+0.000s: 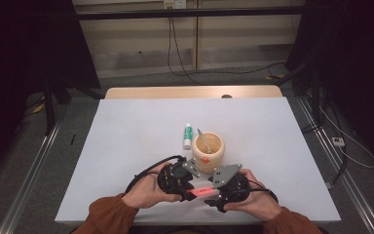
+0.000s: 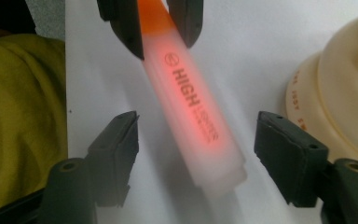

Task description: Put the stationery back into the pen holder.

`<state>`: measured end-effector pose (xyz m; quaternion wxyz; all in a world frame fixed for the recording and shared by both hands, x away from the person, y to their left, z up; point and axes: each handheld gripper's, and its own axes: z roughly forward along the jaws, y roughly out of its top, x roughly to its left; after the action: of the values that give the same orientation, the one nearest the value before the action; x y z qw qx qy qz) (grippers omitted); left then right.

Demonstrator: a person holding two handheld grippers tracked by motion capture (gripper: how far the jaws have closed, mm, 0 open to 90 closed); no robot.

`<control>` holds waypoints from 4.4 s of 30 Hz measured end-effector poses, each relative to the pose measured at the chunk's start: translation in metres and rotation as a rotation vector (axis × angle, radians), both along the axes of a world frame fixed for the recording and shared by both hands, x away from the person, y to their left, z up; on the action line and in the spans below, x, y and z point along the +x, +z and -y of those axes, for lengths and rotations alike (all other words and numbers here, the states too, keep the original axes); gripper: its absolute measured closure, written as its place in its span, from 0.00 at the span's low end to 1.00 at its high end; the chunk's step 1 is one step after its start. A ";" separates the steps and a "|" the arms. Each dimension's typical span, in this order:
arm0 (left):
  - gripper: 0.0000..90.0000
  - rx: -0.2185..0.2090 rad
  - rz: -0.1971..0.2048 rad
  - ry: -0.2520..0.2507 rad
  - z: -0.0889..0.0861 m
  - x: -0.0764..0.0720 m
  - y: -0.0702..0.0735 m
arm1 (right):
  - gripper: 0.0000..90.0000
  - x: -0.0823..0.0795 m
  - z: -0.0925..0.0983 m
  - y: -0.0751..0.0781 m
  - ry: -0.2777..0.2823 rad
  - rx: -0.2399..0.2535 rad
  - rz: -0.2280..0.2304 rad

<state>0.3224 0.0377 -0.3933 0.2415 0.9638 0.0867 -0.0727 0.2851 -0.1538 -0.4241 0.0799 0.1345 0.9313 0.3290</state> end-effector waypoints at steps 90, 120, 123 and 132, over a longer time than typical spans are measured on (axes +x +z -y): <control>0.07 -0.341 0.139 0.506 -0.107 0.017 -0.027 | 0.76 0.020 0.030 0.019 -0.218 0.299 0.020; 0.07 -0.408 0.212 0.627 -0.129 0.014 -0.041 | 0.76 0.059 0.046 0.042 -0.437 0.587 0.138; 0.07 -0.411 0.207 0.627 -0.129 0.014 -0.041 | 0.76 0.066 0.046 0.040 -0.457 0.605 0.155; 0.08 -0.403 0.202 0.628 -0.129 0.015 -0.043 | 0.76 0.089 0.044 0.029 -0.518 0.638 0.181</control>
<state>0.3376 0.1662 -0.4361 0.4440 0.8258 0.3374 0.0847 0.3740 -0.1977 -0.3950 0.1958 0.3526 0.7073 0.5806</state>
